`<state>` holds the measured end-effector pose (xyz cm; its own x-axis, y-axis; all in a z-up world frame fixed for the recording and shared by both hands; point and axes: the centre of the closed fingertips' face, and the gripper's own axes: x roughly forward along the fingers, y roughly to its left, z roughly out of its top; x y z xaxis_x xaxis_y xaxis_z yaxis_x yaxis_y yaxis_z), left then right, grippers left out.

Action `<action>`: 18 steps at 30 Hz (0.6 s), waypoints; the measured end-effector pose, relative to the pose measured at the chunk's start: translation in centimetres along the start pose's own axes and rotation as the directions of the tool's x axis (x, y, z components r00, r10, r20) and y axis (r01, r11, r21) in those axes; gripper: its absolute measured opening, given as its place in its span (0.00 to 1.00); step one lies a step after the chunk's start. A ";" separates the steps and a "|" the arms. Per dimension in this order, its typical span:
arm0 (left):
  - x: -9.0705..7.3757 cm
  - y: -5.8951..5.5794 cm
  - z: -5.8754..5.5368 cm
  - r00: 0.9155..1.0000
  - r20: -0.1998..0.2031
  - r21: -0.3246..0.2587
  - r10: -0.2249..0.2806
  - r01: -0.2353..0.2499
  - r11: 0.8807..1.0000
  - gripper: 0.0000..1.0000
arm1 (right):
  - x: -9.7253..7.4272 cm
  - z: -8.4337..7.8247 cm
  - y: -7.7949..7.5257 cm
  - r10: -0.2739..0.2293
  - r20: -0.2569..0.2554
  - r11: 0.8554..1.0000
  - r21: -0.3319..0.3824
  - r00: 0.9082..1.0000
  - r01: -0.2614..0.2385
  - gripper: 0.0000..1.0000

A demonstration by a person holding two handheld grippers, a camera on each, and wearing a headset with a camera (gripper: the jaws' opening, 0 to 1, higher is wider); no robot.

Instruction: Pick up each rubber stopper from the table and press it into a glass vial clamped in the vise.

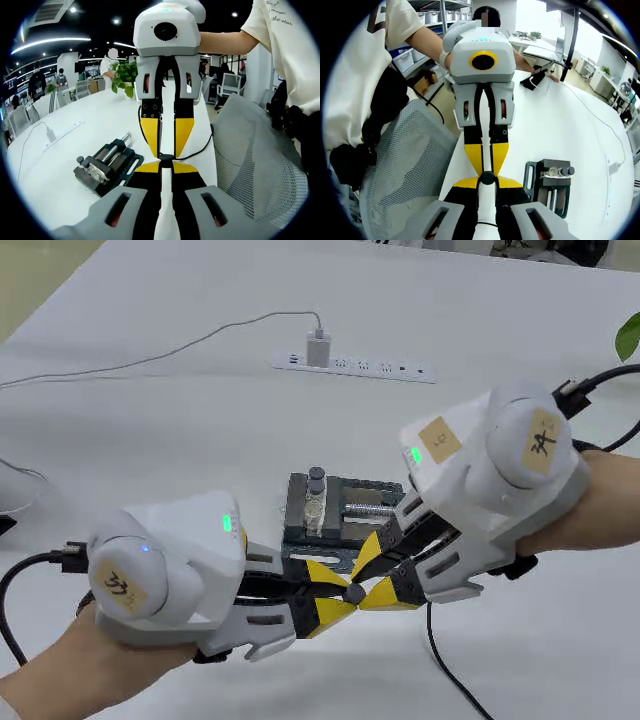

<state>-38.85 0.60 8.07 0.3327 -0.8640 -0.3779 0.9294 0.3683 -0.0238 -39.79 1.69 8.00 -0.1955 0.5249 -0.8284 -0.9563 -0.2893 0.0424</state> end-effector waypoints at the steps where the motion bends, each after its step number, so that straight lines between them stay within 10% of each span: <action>1: 0.0 0.0 0.0 1.000 -0.001 -0.002 -0.001 0.001 1.000 0.03 | 0.0 0.0 0.0 0.003 -0.002 1.000 0.007 1.000 -0.003 0.07; 18: 0.1 0.2 -0.8 1.000 0.005 -0.049 0.007 -0.007 0.999 0.04 | 0.6 -0.2 0.0 0.007 -0.016 1.000 0.000 1.000 -0.007 0.06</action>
<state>-38.76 0.82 7.32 0.3400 -0.8632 -0.3731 0.9181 0.3906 -0.0669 -39.83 1.85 7.37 -0.1987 0.5103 -0.8367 -0.9550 -0.2927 0.0482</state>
